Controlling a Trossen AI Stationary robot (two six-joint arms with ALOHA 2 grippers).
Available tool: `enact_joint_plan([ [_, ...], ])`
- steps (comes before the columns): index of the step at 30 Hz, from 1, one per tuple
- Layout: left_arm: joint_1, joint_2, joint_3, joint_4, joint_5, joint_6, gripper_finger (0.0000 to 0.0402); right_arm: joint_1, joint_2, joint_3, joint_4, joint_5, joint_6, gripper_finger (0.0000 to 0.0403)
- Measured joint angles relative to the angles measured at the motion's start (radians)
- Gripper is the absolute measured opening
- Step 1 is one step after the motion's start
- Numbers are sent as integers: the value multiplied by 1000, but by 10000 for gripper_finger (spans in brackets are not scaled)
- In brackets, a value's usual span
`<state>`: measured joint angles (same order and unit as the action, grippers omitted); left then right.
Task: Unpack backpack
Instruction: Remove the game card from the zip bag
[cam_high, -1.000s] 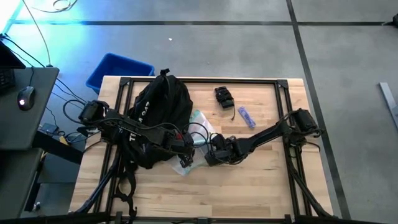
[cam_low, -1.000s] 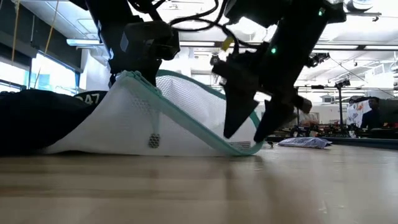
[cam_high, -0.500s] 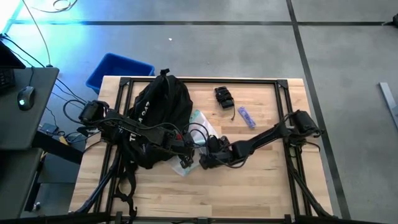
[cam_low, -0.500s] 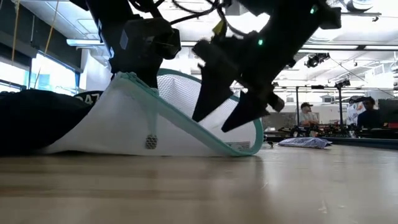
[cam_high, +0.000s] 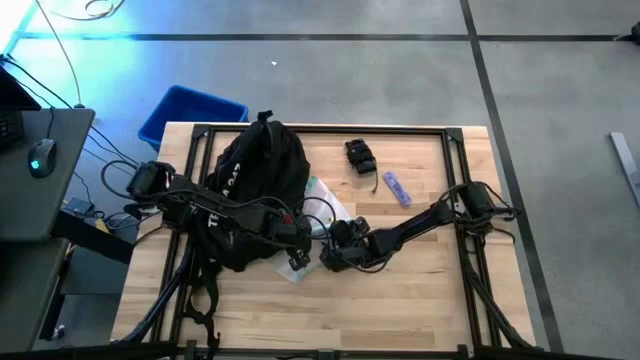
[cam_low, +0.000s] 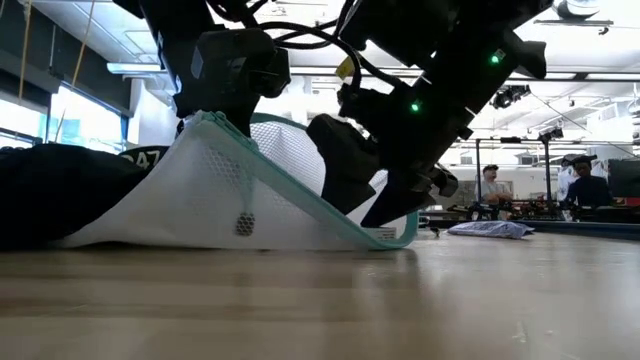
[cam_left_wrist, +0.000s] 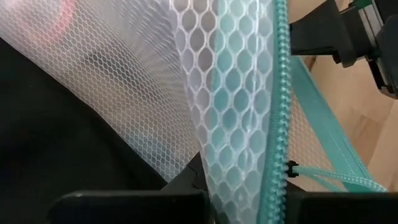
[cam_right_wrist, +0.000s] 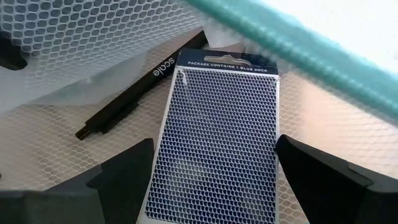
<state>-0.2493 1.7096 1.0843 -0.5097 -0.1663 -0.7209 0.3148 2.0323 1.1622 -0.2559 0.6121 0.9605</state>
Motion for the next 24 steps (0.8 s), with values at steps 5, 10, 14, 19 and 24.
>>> enact_joint_plan([
  [5,0,0,0,-1,1,-10,0,-1,-6,-1,-7,-13,1,325],
  [10,0,0,0,-1,0,-29,0,-1,-15,0,-22,-35,14,325],
  [14,0,0,0,-2,1,-34,0,-1,-19,38,-61,-71,-17,325],
  [19,-1,0,0,-2,1,-35,0,0,-29,100,-85,-49,-67,325],
  [24,-1,0,0,-2,1,-29,0,-1,-27,125,-114,-26,-66,325],
])
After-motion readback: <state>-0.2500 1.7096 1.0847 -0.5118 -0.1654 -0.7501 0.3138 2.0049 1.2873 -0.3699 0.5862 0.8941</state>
